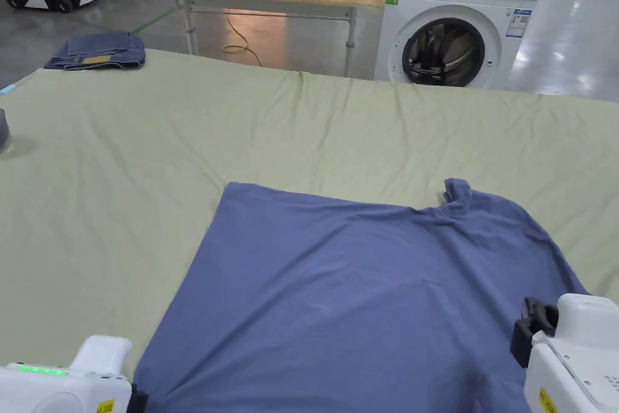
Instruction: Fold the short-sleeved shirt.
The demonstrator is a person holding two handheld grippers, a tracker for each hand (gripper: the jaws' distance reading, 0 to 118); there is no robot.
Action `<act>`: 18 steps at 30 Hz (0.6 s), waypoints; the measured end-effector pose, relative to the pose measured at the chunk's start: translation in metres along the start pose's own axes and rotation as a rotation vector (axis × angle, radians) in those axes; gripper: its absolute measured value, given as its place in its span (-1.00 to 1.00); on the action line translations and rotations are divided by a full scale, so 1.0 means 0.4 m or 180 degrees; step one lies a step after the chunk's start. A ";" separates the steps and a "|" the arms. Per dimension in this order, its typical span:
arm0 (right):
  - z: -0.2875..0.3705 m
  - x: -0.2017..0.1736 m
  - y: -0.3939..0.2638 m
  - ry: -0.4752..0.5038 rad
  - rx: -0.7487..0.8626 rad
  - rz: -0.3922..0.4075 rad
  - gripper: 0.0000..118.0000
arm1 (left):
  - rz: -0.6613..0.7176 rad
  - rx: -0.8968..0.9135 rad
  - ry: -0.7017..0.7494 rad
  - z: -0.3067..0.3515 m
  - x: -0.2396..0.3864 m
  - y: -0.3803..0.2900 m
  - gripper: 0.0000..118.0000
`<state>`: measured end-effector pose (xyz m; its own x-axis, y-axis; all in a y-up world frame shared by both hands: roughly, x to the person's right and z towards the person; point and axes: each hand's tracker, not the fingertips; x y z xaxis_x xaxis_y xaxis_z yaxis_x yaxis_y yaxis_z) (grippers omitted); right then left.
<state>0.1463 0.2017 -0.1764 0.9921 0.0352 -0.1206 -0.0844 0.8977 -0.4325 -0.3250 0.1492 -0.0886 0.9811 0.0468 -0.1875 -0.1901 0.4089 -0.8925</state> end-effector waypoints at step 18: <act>0.084 0.254 -0.162 -0.0136 -0.1887 0.0045 -0.02 | 0.0043 0.0070 -0.0062 0.021 -0.004 -0.014 -0.99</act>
<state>0.2556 0.1617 -0.1303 0.9923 0.0739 -0.0992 -0.1229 0.4989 -0.8579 -0.3251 0.1544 -0.0798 0.9790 0.0701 -0.1913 -0.2028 0.4281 -0.8807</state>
